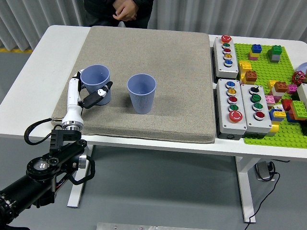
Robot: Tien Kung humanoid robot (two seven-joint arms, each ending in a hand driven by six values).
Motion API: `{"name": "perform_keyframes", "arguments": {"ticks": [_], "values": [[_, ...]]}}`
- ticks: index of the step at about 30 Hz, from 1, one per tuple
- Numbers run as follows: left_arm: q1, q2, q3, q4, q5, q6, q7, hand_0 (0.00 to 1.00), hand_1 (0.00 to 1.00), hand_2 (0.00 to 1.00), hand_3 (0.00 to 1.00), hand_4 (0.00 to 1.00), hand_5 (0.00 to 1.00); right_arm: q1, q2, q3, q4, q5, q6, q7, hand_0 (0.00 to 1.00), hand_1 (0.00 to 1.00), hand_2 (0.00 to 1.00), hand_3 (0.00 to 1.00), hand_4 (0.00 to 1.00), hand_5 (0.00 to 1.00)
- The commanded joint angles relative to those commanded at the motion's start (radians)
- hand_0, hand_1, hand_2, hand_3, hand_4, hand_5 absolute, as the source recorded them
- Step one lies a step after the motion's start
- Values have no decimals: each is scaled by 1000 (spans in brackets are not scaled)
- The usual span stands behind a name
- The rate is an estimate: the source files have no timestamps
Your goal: Pick cup pour cup place
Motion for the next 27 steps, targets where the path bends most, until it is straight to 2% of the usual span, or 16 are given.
{"name": "perform_keyframes", "arguments": {"ticks": [17, 18, 23, 24, 27], "values": [[9, 3, -6, -2, 30, 0, 17, 559, 551, 525, 525, 773, 133, -8, 1, 2, 0, -6, 3, -1, 697, 636, 595, 597, 2, 250], [9, 3, -6, -2, 32, 0, 17, 574, 592, 570, 573, 794, 155, -8, 1, 2, 0, -6, 3, 0, 697, 636, 595, 597, 2, 249], [8, 4, -14, -5, 44, -1, 21, 574, 592, 570, 573, 794, 155, -5, 0, 0, 0, -1, 2, 0, 697, 636, 595, 597, 2, 249], [8, 5, -17, -8, 49, -10, 24, 620, 648, 681, 709, 852, 219, -5, 0, -1, 0, 1, 2, 1, 696, 636, 594, 597, 2, 250], [6, 8, -19, -13, 54, -22, 26, 620, 648, 681, 709, 852, 219, -4, -1, -2, 0, 3, 2, 1, 696, 636, 594, 597, 2, 250]]}}
